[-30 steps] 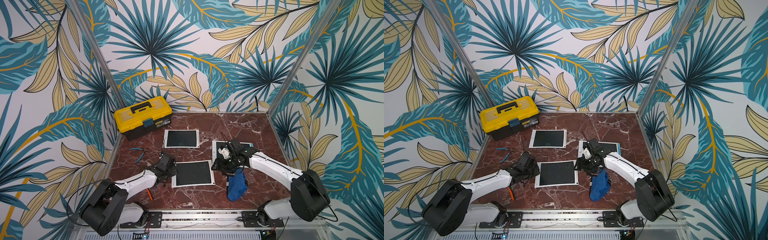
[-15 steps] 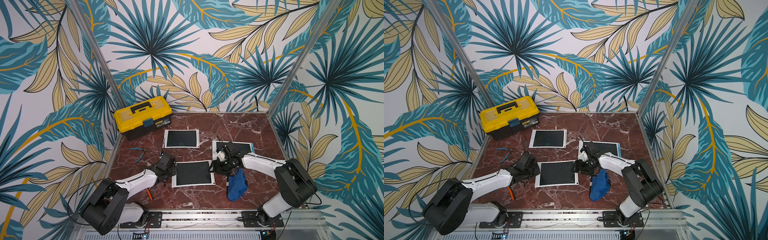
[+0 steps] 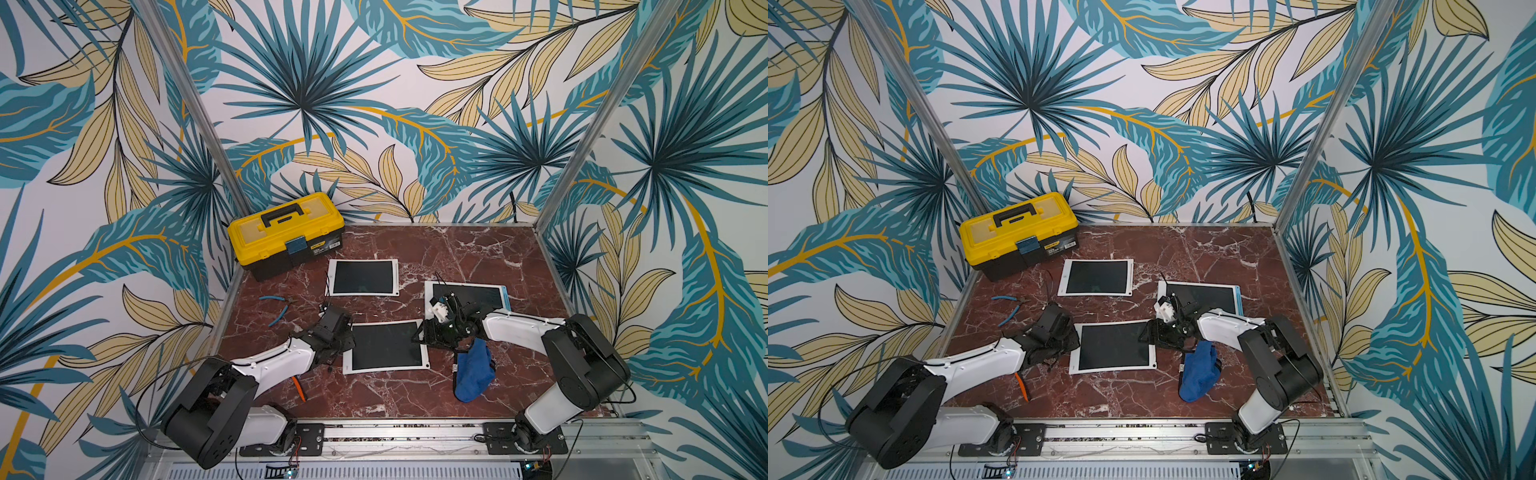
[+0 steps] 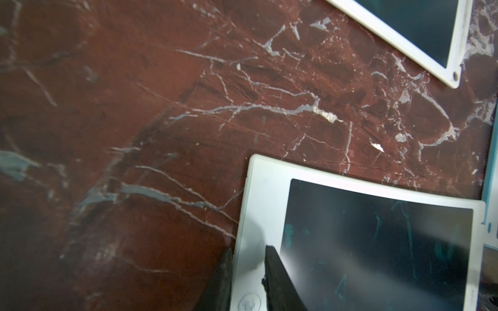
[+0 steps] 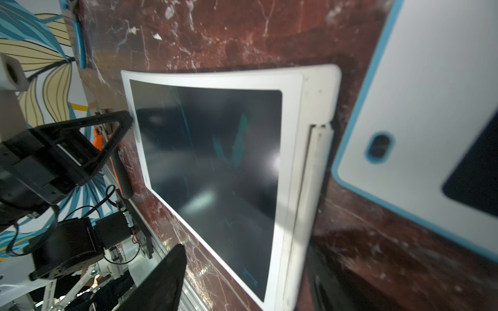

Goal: Wipe the drawing tablet
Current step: Pick up the drawing tablet from the center of the board.

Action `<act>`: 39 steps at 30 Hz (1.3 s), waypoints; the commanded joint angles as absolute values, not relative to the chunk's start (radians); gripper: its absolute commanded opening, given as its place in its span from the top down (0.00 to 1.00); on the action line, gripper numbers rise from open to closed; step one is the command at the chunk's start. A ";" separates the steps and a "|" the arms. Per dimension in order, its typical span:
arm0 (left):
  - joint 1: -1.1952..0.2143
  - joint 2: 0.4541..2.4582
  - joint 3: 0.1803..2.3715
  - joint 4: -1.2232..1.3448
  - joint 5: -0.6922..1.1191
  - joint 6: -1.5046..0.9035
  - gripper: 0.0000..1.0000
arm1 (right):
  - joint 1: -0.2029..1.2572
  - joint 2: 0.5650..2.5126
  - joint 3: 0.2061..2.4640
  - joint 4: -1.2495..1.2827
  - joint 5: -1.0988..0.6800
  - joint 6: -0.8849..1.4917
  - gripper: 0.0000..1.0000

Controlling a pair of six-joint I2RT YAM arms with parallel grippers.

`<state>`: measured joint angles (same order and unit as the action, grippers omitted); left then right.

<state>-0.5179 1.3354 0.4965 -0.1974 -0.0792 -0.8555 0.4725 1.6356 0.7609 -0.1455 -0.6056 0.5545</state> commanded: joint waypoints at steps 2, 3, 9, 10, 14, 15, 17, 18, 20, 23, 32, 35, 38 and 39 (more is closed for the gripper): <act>-0.525 1.388 0.449 -0.331 -0.028 -0.856 0.76 | 0.485 1.718 0.701 -0.057 -0.645 0.589 0.28; -0.525 1.388 0.449 -0.331 -0.026 -0.855 0.76 | 0.485 1.726 0.696 -0.044 -0.656 0.591 0.28; -0.525 1.384 0.448 -0.331 -0.025 -0.853 0.76 | 0.476 1.752 0.676 0.009 -0.698 0.604 0.28; -0.525 1.385 0.448 -0.331 -0.025 -0.853 0.76 | 0.476 1.751 0.675 0.014 -0.703 0.605 0.28; -0.525 1.385 0.450 -0.331 -0.024 -0.854 0.76 | 0.476 1.746 0.674 0.045 -0.738 0.619 0.31; -0.525 1.385 0.451 -0.331 -0.023 -0.854 0.76 | 0.476 1.744 0.674 0.052 -0.745 0.620 0.32; -0.525 1.384 0.453 -0.331 -0.022 -0.854 0.76 | 0.478 1.744 0.675 0.069 -0.774 0.625 0.32; -0.525 1.383 0.454 -0.331 -0.020 -0.854 0.76 | 0.478 1.744 0.676 0.077 -0.788 0.625 0.33; -0.525 1.380 0.454 -0.331 -0.018 -0.854 0.76 | 0.483 1.737 0.677 0.085 -0.808 0.630 0.33; -0.525 1.379 0.454 -0.331 -0.018 -0.856 0.76 | 0.492 1.709 0.678 0.077 -0.811 0.630 0.33; -0.525 1.378 0.456 -0.328 -0.008 -0.862 0.76 | 0.516 1.570 0.739 -0.050 -0.795 0.619 0.34; -0.525 1.379 0.456 -0.327 -0.005 -0.863 0.76 | 0.523 1.523 0.772 -0.120 -0.782 0.605 0.34; -0.525 1.379 0.457 -0.322 -0.005 -0.866 0.76 | 0.526 1.489 0.801 -0.162 -0.770 0.603 0.34; -0.525 1.379 0.459 -0.323 -0.003 -0.866 0.76 | 0.526 1.483 0.806 -0.172 -0.766 0.603 0.34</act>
<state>-0.5179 1.3334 0.4988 -0.1833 -0.0647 -0.8646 0.5179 1.5124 0.7792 -0.1043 -0.7780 0.6231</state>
